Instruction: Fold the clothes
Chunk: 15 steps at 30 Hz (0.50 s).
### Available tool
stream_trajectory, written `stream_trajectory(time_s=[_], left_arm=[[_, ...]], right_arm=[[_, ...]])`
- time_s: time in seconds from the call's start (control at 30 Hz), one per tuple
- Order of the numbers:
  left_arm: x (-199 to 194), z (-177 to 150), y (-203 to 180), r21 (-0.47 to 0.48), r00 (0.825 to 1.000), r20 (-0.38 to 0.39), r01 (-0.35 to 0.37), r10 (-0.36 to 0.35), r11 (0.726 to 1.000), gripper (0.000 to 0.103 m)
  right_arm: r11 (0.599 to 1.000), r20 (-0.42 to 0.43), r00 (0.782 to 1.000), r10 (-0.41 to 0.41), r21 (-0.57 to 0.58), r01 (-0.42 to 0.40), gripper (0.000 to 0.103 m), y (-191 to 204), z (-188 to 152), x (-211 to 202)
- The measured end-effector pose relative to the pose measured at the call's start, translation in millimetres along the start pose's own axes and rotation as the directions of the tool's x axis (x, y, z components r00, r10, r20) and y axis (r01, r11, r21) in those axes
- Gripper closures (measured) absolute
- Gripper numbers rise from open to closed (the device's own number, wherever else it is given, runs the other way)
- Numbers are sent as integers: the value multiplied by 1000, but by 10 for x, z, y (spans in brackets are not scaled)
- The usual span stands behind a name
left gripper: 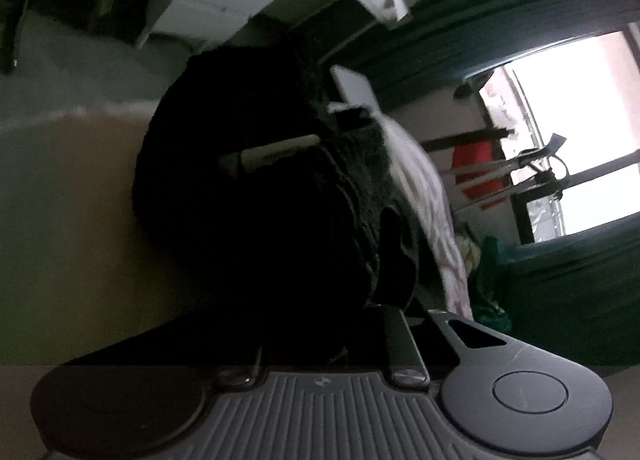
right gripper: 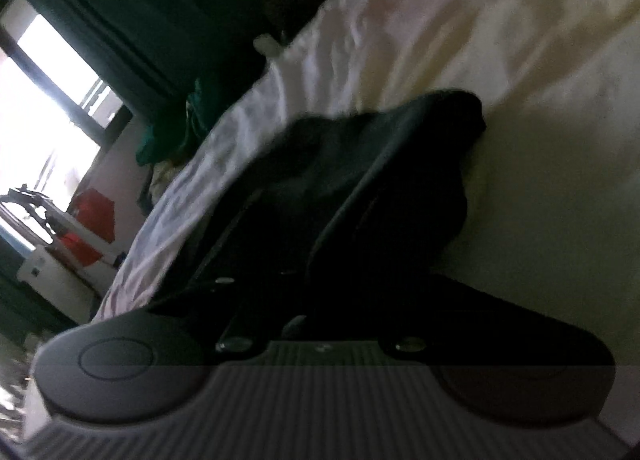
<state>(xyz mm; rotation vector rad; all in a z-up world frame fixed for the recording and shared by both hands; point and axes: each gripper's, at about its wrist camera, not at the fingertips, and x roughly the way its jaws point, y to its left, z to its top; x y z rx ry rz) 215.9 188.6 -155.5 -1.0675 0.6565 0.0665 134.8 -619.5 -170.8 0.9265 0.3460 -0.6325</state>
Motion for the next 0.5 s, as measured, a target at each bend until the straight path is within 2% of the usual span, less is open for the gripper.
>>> stream_trajectory(time_s=[0.1,0.2,0.37,0.5], left_arm=[[-195,96,-25,32,998,34,55,-56,998,96],[-435,210,70,4,995,42,95,-95,996,98],[-786,339,133,-18,992,32,125,-125,992,99],[-1162,418,183,12,996,21,89,-89,996,99]], right_arm=[[999,37,999,-8,-41,10,93,127,52,-184],[997,67,998,-13,-78,18,94,236,102,-381],[999,33,999,2,-47,-1,94,-91,19,-848],[1000,7,1000,14,-17,-14,94,-384,-63,-1219]])
